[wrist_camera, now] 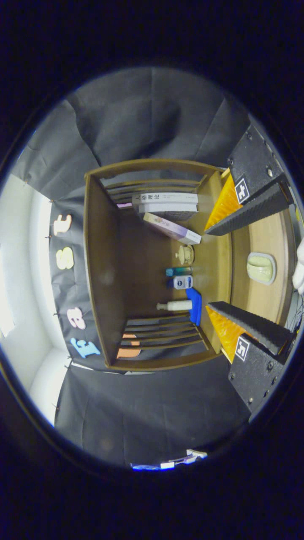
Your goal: Pull open the drawer, take out the items inside it, and place them on the countertop above the cabinet.
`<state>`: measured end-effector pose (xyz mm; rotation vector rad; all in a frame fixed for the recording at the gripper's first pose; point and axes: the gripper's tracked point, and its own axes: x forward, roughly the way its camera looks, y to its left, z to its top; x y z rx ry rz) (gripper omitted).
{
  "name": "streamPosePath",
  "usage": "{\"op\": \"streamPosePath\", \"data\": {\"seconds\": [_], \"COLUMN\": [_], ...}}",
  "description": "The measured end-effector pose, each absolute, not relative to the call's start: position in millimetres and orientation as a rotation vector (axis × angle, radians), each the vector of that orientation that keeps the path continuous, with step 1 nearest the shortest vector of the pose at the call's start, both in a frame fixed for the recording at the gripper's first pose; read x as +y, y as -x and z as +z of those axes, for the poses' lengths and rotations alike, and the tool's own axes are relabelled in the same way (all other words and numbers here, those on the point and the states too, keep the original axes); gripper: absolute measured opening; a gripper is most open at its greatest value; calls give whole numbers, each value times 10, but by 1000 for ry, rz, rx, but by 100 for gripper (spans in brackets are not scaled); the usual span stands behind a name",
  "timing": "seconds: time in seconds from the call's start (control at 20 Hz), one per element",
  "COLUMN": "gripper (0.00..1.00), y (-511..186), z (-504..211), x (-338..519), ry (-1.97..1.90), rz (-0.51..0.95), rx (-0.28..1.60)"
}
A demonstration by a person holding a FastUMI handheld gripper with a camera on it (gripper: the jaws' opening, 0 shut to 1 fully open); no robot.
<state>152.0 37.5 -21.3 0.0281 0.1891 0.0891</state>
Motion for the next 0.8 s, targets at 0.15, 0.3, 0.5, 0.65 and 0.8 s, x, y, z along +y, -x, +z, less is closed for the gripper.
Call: {"op": "streamPosePath", "data": {"seconds": [0.15,0.3,0.5,0.65,0.8], "gripper": [98,99,96,95,90], "y": [-1823,-2065,-2278,-2261,-2220], "z": [-428,-821,-1298,-1731,-2069], "x": [491,573,491,464,419], "ry": [-40,-53,13,11,44], "rz": [109,129,87,67,55], "rx": [364,585,786,959,1064]}}
